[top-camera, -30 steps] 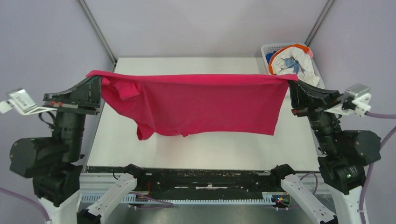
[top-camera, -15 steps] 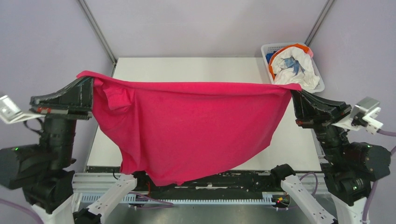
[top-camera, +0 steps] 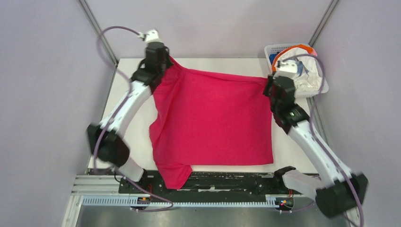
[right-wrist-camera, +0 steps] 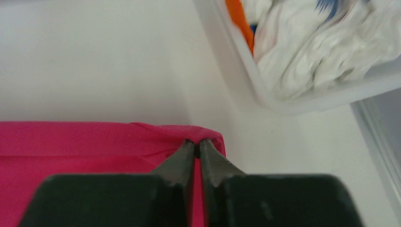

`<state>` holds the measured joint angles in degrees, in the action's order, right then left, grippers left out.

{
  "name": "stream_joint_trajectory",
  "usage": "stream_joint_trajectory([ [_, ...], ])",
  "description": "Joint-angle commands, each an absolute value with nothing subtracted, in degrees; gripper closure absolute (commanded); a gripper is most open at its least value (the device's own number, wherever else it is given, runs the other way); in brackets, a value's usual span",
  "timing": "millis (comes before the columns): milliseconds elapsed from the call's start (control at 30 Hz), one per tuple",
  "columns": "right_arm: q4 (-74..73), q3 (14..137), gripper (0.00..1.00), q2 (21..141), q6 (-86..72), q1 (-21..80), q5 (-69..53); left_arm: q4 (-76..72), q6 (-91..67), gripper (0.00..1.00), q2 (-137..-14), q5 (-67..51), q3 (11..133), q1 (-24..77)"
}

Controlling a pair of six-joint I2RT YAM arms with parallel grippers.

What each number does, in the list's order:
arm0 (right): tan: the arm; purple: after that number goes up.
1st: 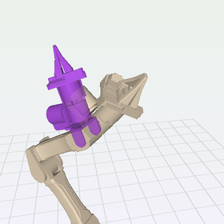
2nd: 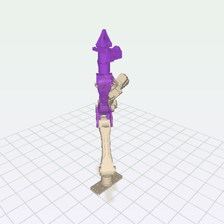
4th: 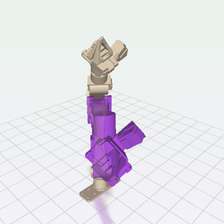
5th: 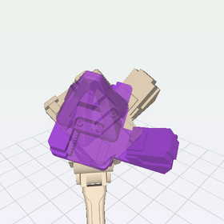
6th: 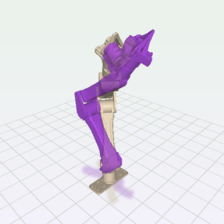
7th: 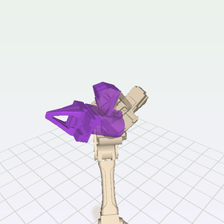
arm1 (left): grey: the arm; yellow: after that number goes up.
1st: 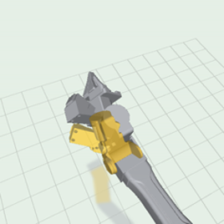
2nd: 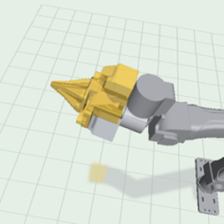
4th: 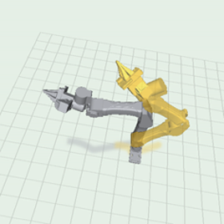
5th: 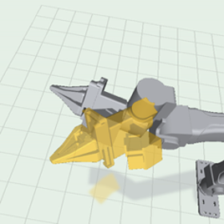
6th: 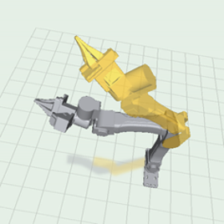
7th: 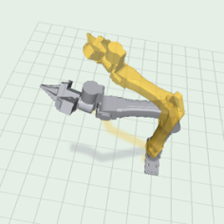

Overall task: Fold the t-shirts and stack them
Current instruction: Flatten out the tshirt

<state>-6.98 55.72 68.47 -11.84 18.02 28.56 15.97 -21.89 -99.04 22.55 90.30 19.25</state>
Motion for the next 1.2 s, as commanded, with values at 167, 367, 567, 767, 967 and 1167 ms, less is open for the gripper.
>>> stream_joint_trajectory([
  [167, -7.5, 77.5, 0.08, 103.9, -13.2, 13.4, 28.9, 35.6, -17.7, 0.00, -135.6, 19.3, 133.6, 16.2],
  [367, -5.8, 72.0, 0.02, 98.9, -13.0, 13.4, 25.3, 30.5, -19.8, 0.00, -124.3, 17.5, 118.8, 16.3],
  [567, -2.9, 55.9, 0.02, 85.9, -13.6, 13.5, 13.1, 29.3, -26.3, 0.00, -106.5, 16.7, 95.3, 17.5],
  [767, 2.7, 40.0, 0.02, 76.2, -15.5, 13.5, -3.9, 22.4, -32.3, 0.00, -92.8, 9.5, 69.9, 19.4],
  [967, 5.0, 35.2, 0.02, 77.4, -15.9, 13.5, -5.6, 19.4, -32.2, 0.00, -94.5, 4.4, 62.3, 19.1],
  [1167, 8.6, 40.8, 0.01, 86.1, -15.2, 13.3, -2.1, 16.7, -34.2, 0.00, -102.5, 1.9, 63.7, 16.2],
])
